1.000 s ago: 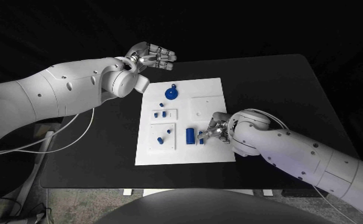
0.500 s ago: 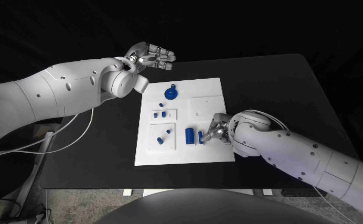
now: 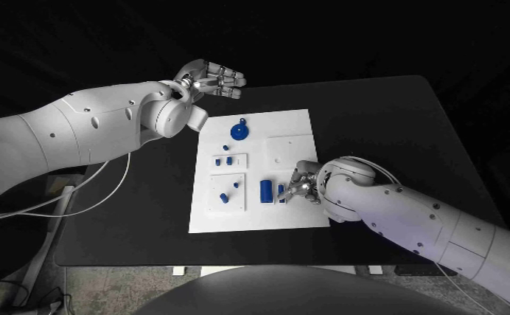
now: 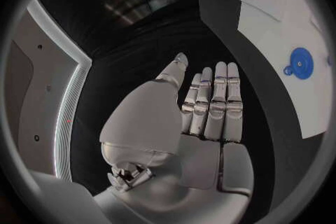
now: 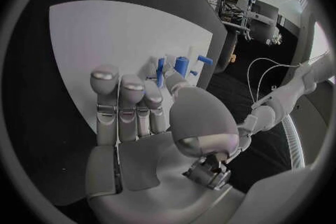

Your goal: Assemble the parts on the task board

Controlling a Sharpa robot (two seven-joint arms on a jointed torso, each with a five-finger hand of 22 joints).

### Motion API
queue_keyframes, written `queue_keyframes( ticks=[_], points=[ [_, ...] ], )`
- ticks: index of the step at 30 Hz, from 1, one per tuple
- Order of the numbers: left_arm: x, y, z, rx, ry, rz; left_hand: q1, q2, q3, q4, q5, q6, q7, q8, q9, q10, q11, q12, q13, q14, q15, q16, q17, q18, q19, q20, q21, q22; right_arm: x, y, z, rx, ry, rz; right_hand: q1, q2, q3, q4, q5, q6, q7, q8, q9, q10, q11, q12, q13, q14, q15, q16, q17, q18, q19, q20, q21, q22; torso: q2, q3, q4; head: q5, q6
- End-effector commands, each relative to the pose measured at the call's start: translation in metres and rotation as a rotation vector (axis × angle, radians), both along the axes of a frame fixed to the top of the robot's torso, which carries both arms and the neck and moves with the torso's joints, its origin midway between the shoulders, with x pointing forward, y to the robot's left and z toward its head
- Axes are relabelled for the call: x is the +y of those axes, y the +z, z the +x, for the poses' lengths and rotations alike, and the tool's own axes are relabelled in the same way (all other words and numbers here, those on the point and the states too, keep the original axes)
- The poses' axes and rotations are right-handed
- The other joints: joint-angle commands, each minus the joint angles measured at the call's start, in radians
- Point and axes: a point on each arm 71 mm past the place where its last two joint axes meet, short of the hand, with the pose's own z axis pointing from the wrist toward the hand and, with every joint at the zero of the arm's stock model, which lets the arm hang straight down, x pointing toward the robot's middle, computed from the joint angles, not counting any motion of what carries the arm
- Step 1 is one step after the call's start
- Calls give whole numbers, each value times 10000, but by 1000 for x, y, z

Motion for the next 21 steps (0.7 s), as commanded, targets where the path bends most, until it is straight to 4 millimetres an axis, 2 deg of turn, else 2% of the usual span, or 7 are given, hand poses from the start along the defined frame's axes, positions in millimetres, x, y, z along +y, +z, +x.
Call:
queue_keyframes(
  ticks=[1, 8, 12, 14, 16, 20, 21],
  points=[
    [-2, 1, 0, -38, -145, -30, 10, -34, -40, 9, 62, -47, -8, -15, -9, -74, -28, 26, 4, -53, -18, -10, 13, -199, -40, 60, 21, -10, -4, -5, -1, 31, 67, -300, 19, 10, 18, -68, 86, 6, 18, -32, -13, -10, -57, 7, -9, 12, -60, -38, -9, 23, 546, -56, 25, 396, -4, -10, -7, 5, 1],
    [-1, 1, 0, -39, -130, -22, 18, -38, -38, 3, 64, -43, -9, -15, -8, -74, -28, 26, 4, -55, -18, -10, 13, -207, -55, 61, 13, -26, -6, -5, -1, -107, 33, -397, 129, 99, 224, -473, -16, 42, 3, -34, -15, -6, -67, 8, -11, 15, -66, -40, -16, 14, 544, -64, 32, 391, -6, -6, -7, -15, 1],
    [-1, 1, 0, -48, -113, -16, 14, -34, -37, 7, 64, -49, -7, -15, -9, -75, -28, 26, 3, -53, -18, -9, 13, -212, -62, 63, 9, -32, -7, -4, 0, -280, -60, -276, -76, 38, 127, -373, 34, 35, 11, -34, -16, -10, -61, -4, -20, 12, -62, -43, -19, 18, 544, -64, 24, 387, -7, -5, -12, -21, 1],
    [0, 1, 0, -58, -98, -12, 12, -37, -39, 9, 63, -48, -7, -15, -9, -74, -28, 26, 3, -55, -18, -9, 13, -216, -68, 63, 5, -39, -8, -3, 1, -386, -167, -76, -254, -124, -67, -74, 53, 17, 36, -26, -12, -19, -52, -20, -31, 7, -59, -52, -26, 28, 544, -62, 16, 378, -11, -4, -14, -27, 1],
    [0, 1, 1, -72, -80, -8, 12, -37, -39, 9, 63, -48, -7, -15, -9, -74, -28, 26, 3, -55, -18, -9, 13, -216, -68, 63, 5, -39, -10, -2, 2, -444, -262, 256, -513, -407, -291, 428, 26, -137, 118, -8, -14, -47, -5, -36, -38, 3, -38, -66, -36, 40, 542, -48, 15, 376, -13, -7, -17, -34, 1],
    [2, 2, 1, -146, -32, -13, -1, -43, -46, 15, 58, -45, -9, -14, -8, -70, -29, 29, 4, -50, -18, -7, 15, -221, -71, 63, 3, -49, -17, -1, 3, -307, -606, 1542, -327, -1070, -310, 1571, -18, -1084, 377, -13, 1, -238, 192, -158, -124, -46, 114, -262, -189, 125, 483, 98, -358, 271, -34, -23, -31, -62, 1],
    [2, 2, 2, -174, -9, -16, -6, -55, -54, 13, 60, -42, -10, -14, -8, -71, -30, 27, 4, -48, -18, -7, 16, -226, -79, 64, -2, -55, -20, 0, 4, -249, -732, 1907, -269, -1148, -400, 1763, -25, -1255, 426, -19, -5, -296, 216, -202, -160, -90, 98, -309, -215, 178, 463, 87, -514, 234, -40, -25, -43, -70, 18]
  ],
)
